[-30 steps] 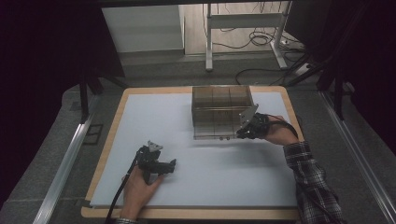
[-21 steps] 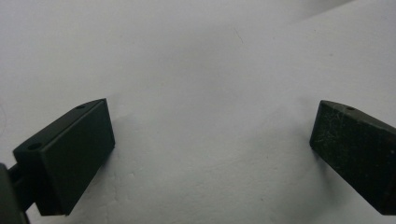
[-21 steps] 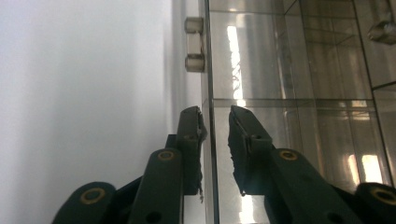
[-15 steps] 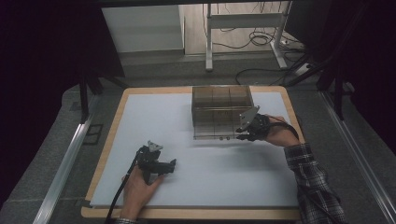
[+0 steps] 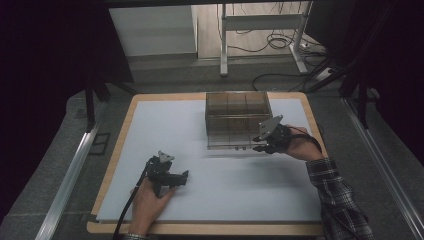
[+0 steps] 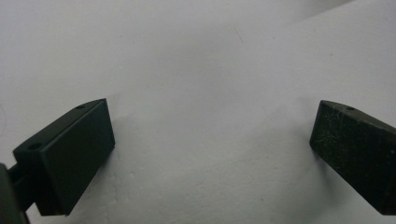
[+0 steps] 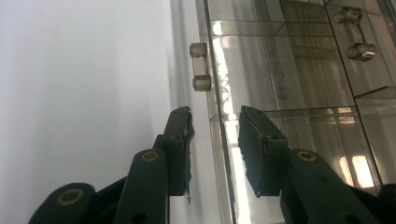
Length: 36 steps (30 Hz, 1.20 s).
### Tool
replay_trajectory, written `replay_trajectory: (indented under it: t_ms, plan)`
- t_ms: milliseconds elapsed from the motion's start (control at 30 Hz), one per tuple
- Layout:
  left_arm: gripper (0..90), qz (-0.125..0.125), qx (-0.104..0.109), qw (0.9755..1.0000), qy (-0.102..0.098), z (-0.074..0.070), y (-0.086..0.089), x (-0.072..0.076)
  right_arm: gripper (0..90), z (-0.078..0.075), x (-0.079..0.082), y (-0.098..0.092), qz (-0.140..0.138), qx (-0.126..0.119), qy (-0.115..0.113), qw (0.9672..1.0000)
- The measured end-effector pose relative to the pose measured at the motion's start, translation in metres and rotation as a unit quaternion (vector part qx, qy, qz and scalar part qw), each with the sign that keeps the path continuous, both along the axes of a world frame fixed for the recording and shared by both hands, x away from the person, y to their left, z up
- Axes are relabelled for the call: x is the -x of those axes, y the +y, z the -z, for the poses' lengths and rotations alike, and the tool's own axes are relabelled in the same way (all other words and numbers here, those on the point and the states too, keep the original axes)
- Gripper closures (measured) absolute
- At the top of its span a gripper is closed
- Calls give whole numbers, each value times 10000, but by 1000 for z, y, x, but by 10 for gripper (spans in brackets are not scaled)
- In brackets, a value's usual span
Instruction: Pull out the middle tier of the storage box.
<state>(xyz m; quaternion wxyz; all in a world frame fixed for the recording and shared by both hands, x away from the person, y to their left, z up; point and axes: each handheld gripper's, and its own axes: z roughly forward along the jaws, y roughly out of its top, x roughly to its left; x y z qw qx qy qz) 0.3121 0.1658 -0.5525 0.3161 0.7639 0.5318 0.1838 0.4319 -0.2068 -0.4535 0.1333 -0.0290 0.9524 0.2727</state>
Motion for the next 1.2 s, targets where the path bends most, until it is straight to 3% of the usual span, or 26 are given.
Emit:
replay_trajectory:
  t_ms: [367,767,1200]
  plan:
    - [0,11,-15,10000,-1,0,0,0,596,1,16,0,70,-155,-74,9998]
    - [0,-13,8,10000,-13,0,0,0,560,7,33,2,107,-277,-11,9996]
    - [0,-34,31,10000,-16,0,-1,0,375,19,51,-4,613,-593,86,9963]
